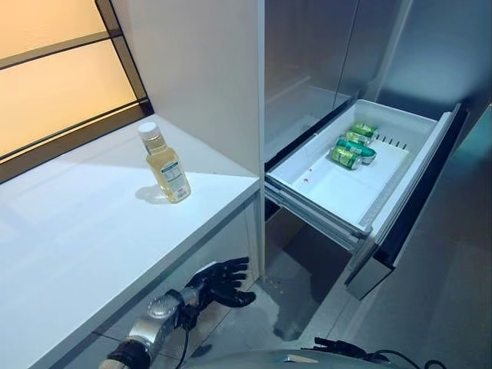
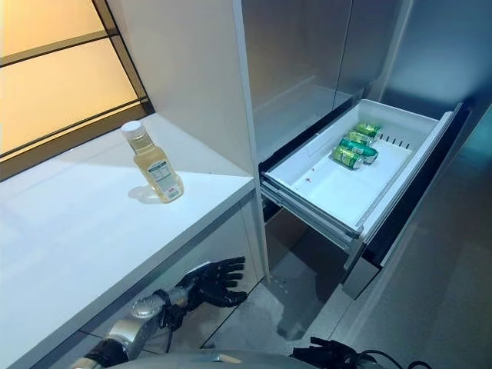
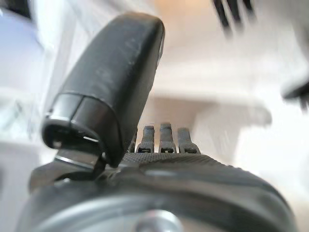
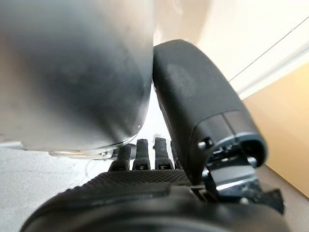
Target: Put drinks into fridge and close the fridge
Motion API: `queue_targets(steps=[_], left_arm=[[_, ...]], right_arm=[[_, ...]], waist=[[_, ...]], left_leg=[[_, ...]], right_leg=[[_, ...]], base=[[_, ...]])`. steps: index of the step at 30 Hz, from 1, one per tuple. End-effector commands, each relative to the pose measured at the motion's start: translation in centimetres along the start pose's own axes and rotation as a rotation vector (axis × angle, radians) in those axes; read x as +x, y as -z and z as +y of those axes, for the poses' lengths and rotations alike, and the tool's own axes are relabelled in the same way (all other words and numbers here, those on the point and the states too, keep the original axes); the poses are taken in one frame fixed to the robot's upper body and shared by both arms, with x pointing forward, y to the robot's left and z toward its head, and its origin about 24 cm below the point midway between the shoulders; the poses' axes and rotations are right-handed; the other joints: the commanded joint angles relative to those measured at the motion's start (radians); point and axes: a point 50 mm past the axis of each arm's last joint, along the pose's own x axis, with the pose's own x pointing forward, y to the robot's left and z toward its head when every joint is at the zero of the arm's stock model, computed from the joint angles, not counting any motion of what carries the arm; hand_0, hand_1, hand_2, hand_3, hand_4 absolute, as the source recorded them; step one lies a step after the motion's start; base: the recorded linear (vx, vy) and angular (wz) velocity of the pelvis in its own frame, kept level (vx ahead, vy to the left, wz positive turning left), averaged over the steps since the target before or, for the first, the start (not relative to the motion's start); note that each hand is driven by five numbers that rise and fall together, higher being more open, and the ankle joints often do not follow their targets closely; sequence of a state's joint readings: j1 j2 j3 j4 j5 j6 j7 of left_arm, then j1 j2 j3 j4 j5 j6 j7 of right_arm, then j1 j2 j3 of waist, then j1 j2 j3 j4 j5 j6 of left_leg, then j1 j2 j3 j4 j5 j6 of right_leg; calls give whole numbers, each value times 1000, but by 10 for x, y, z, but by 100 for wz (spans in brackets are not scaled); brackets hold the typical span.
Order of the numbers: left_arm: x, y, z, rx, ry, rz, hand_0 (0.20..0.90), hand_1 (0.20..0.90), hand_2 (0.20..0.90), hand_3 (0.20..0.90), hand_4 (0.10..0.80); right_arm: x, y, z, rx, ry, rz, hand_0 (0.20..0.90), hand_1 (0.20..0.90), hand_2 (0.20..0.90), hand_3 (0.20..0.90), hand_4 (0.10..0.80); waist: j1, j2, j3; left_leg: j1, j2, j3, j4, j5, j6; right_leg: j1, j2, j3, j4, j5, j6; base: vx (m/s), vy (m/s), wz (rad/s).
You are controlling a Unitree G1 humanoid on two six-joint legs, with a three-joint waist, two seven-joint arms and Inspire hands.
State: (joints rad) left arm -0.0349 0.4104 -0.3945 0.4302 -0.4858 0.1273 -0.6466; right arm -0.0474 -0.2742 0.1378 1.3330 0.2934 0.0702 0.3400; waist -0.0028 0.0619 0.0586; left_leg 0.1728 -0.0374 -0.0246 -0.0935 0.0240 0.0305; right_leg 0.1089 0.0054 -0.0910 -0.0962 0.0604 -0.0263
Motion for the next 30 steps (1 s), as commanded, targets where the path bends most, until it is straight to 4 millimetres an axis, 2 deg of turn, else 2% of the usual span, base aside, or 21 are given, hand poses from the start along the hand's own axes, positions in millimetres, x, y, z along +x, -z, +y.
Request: queue_targets(steps=[1, 6, 10, 11, 13, 14, 15, 17, 19, 22, 25, 30], left_arm=[[7, -90, -24, -70, 338, -347, 900, 900, 900, 900, 800], [-19, -155, -50, -144, 580, -734, 900, 900, 900, 900, 800], [-42, -188, -63, -121, 676, -985, 900, 900, 900, 900, 800], [-53, -200, -65, -86, 684, -1087, 900, 900, 900, 900, 800], [-63, -209, -67, -33, 671, -1176, 900, 900, 900, 900, 800], [-79, -222, -70, 49, 625, -1295, 900, 900, 900, 900, 800], [-86, -227, -70, 92, 593, -1340, 900, 900, 900, 900, 800], [-111, -239, -72, 261, 409, -1499, 900, 900, 900, 900, 800], [-133, -247, -77, 429, 240, -1608, 900, 900, 900, 900, 800], [-154, -254, -86, 635, 37, -1704, 900, 900, 900, 900, 800], [-160, -260, -98, 780, -119, -1715, 900, 900, 900, 900, 800], [-155, -267, -96, 801, -276, -1644, 900, 900, 900, 900, 800]], right_arm=[[-1, 8, -1, 4, -32, 47, 900, 900, 900, 900, 800], [-1, 21, 3, 21, -37, 57, 900, 900, 900, 900, 800], [1, 29, 10, 24, -41, 68, 900, 900, 900, 900, 800], [2, 31, 12, 24, -42, 71, 900, 900, 900, 900, 800], [3, 34, 15, 23, -44, 73, 900, 900, 900, 900, 800], [4, 35, 18, 24, -48, 73, 900, 900, 900, 900, 800], [4, 36, 19, 24, -49, 73, 900, 900, 900, 900, 800], [4, 40, 22, 21, -51, 77, 900, 900, 900, 900, 800], [5, 43, 25, 20, -52, 80, 900, 900, 900, 900, 800], [5, 49, 28, 12, -54, 86, 900, 900, 900, 900, 800], [6, 48, 32, -2, -57, 86, 900, 900, 900, 900, 800], [8, 42, 36, -15, -65, 74, 900, 900, 900, 900, 800]], waist=[[13, -4, -22], [21, -15, -31], [23, -25, -37], [25, -29, -40], [26, -32, -42], [28, -36, -44], [29, -38, -44], [36, -42, -46], [42, -45, -48], [55, -52, -54], [69, -58, -59], [88, -57, -60]], left_leg=[[-7, -21, 74, 7, -46, 9], [0, -23, 62, 6, -57, 10], [4, -21, 55, 6, -60, 10], [4, -21, 52, 6, -61, 9], [4, -21, 51, 6, -62, 8], [3, -22, 45, 6, -63, 8], [3, -22, 42, 6, -63, 8], [1, -22, 34, 6, -63, 7], [-2, -22, 27, 6, -63, 6], [-6, -22, 14, 6, -61, 4], [-12, -21, 1, 6, -58, 0], [-23, -20, -19, 6, -51, -5]], right_leg=[[27, -29, -5, 24, -23, 67], [39, -31, 0, 17, -23, 63], [45, -31, 0, 14, -24, 59], [47, -32, -1, 14, -25, 58], [48, -33, -3, 14, -26, 57], [49, -32, -6, 12, -28, 56], [50, -33, -8, 12, -30, 56], [51, -33, -14, 12, -34, 54], [52, -33, -22, 11, -38, 54], [55, -33, -38, 11, -45, 52], [56, -34, -57, 12, -51, 49], [55, -34, -84, 16, -57, 48]], base=[[0, 0, 0], [24, -12, 0], [18, -14, 0], [0, 0, 0], [4, -10, 2], [5, -18, 3], [3, -20, 4], [-1, -12, 5], [-4, -13, 7], [-4, -19, 13], [-8, -26, 16], [-14, -18, 23]])
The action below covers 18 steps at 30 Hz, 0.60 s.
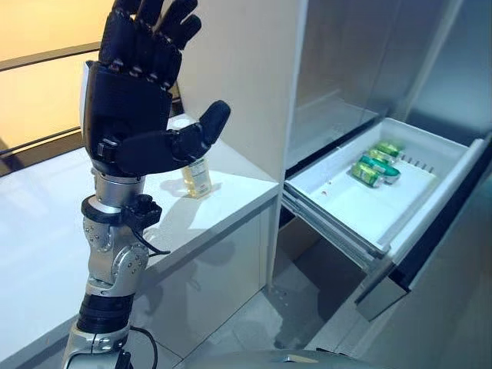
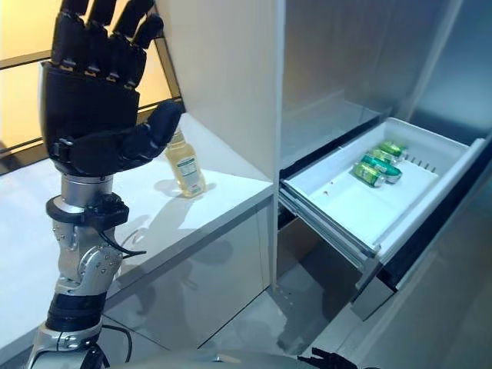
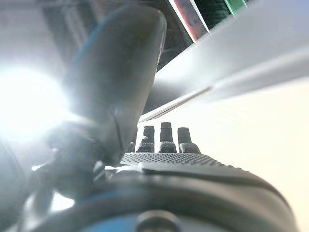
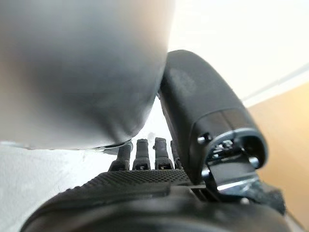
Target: Put drinks into fridge and close the fridge
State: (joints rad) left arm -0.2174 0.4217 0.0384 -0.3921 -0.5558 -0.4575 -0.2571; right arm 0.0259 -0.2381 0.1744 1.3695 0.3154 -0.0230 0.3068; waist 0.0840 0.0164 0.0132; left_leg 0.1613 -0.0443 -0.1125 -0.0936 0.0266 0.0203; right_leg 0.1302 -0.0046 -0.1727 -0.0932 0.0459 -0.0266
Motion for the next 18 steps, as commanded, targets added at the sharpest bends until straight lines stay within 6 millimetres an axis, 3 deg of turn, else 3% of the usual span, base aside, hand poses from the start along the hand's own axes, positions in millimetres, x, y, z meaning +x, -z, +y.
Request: queue_targets(steps=[1, 9, 18], left_arm=[[30, -15, 6, 95, -48, -78, 900, 900, 900, 900, 800], [16, 10, 22, 95, -210, 128, 900, 900, 900, 900, 800], [5, 23, 37, 123, -322, 220, 900, 900, 900, 900, 800]], right_arm=[[7, 6, 27, -24, -78, 50, 900, 900, 900, 900, 800], [8, -5, 25, -44, -69, 48, 900, 900, 900, 900, 800], [6, -6, 16, -65, -52, 65, 900, 900, 900, 900, 800]], waist=[[6, -10, -14], [31, 0, -2], [27, 7, -7]], left_leg=[[-13, -13, 65, 6, -51, 4], [-18, -14, 42, 6, -39, -2], [-11, -12, 44, 6, -40, -6]], right_leg=[[34, -24, -7, 14, -43, 48], [37, -28, -36, 23, -53, 43], [45, -30, -39, 28, -63, 42]], base=[[-11, -8, 23], [-11, 8, 14], [9, 14, 4]])
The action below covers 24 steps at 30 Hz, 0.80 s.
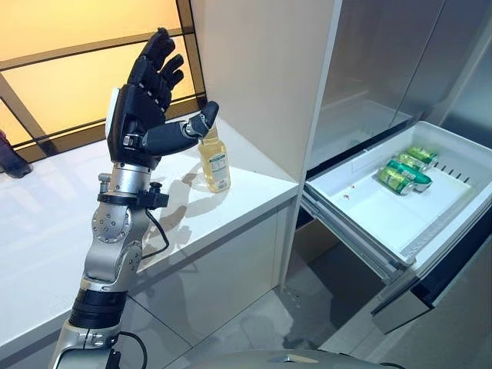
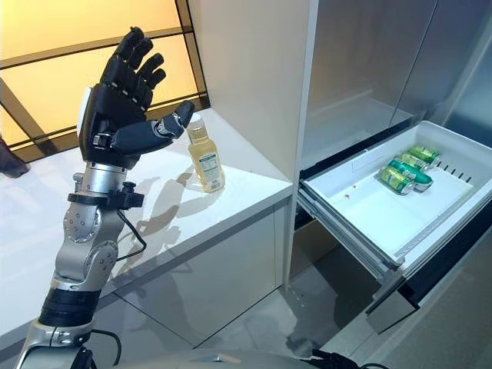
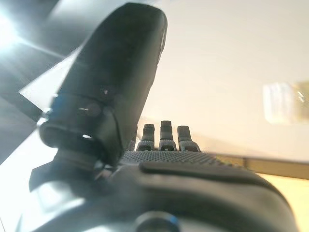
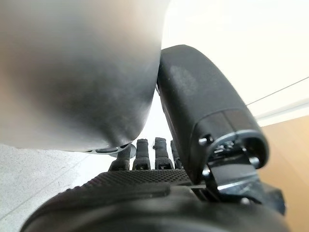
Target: Put drinks into fridge and close the fridge
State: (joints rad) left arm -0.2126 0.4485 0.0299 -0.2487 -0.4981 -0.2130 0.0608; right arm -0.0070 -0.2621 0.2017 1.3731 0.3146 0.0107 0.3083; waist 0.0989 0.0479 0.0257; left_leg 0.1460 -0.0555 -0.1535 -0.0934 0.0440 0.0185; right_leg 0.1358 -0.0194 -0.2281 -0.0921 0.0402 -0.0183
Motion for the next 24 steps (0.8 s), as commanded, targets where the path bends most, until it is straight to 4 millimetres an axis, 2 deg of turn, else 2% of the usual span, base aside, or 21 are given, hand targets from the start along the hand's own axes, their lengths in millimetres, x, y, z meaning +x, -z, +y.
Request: queue_targets(steps=[1, 8, 24], left_arm=[[19, -31, 3, 37, 2, -165, 900, 900, 900, 900, 800], [16, -10, 6, 8, 3, -50, 900, 900, 900, 900, 800], [12, 16, 12, 42, -7, 89, 900, 900, 900, 900, 800]], right_arm=[[6, 4, 22, -36, -65, 52, 900, 900, 900, 900, 800], [5, 4, 17, -55, -59, 70, 900, 900, 900, 900, 800], [3, 7, 11, -71, -50, 86, 900, 900, 900, 900, 800]], waist=[[11, -24, -20], [0, -20, -25], [-24, -12, -27]], left_leg=[[6, -1, 86, 6, -58, -4], [18, 3, 103, 6, -61, -3], [34, 0, 129, 6, -67, 7]], right_leg=[[40, -15, 18, 27, -58, 33], [48, -14, 31, 27, -59, 34], [52, -13, 64, 27, -54, 39]], base=[[0, 0, 0], [13, 9, 0], [16, 14, -4]])
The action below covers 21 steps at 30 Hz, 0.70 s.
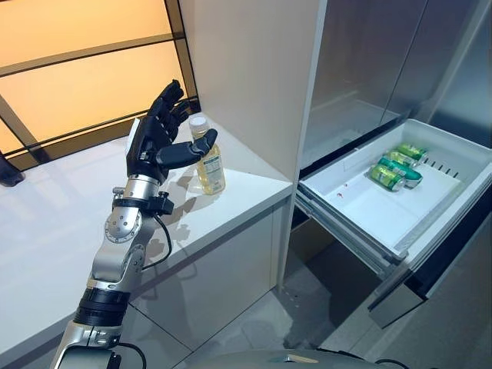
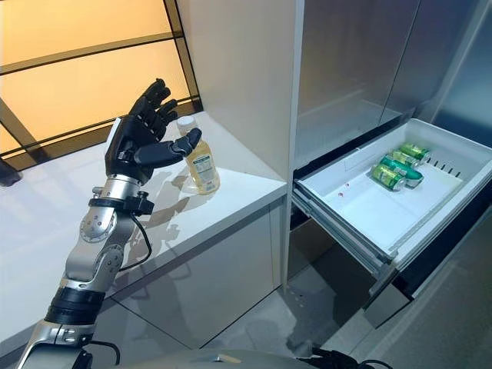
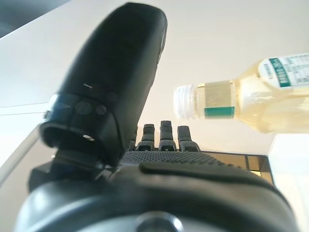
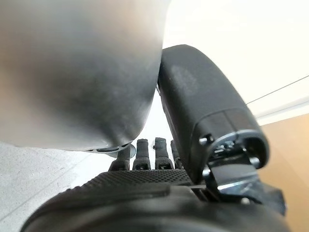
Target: Put drinks into fridge and close the fridge
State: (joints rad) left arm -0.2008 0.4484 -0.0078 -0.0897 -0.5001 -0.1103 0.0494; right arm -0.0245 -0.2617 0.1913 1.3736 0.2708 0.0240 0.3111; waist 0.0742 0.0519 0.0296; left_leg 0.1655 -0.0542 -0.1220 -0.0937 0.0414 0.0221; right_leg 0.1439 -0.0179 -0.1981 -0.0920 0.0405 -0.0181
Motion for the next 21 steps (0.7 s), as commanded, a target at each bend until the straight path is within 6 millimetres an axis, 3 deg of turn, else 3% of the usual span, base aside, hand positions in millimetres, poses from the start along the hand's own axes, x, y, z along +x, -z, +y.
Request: queue_targets(steps=[1, 21], left_arm=[[17, -36, 1, 30, 24, -178, 900, 900, 900, 900, 800], [23, -8, 14, 50, -42, -59, 900, 900, 900, 900, 800]], right_arm=[[2, 12, 11, -36, -48, 79, 900, 900, 900, 900, 800], [0, 18, 6, -32, -42, 90, 900, 900, 900, 900, 800]], waist=[[0, -16, -31], [-40, -10, -33]], left_leg=[[15, -1, 98, 6, -65, 3], [31, -9, 139, 6, -76, 18]], right_leg=[[43, -14, 35, 27, -54, 39], [37, -19, 73, 37, -49, 49]], base=[[19, 15, -4], [18, 17, -7]])
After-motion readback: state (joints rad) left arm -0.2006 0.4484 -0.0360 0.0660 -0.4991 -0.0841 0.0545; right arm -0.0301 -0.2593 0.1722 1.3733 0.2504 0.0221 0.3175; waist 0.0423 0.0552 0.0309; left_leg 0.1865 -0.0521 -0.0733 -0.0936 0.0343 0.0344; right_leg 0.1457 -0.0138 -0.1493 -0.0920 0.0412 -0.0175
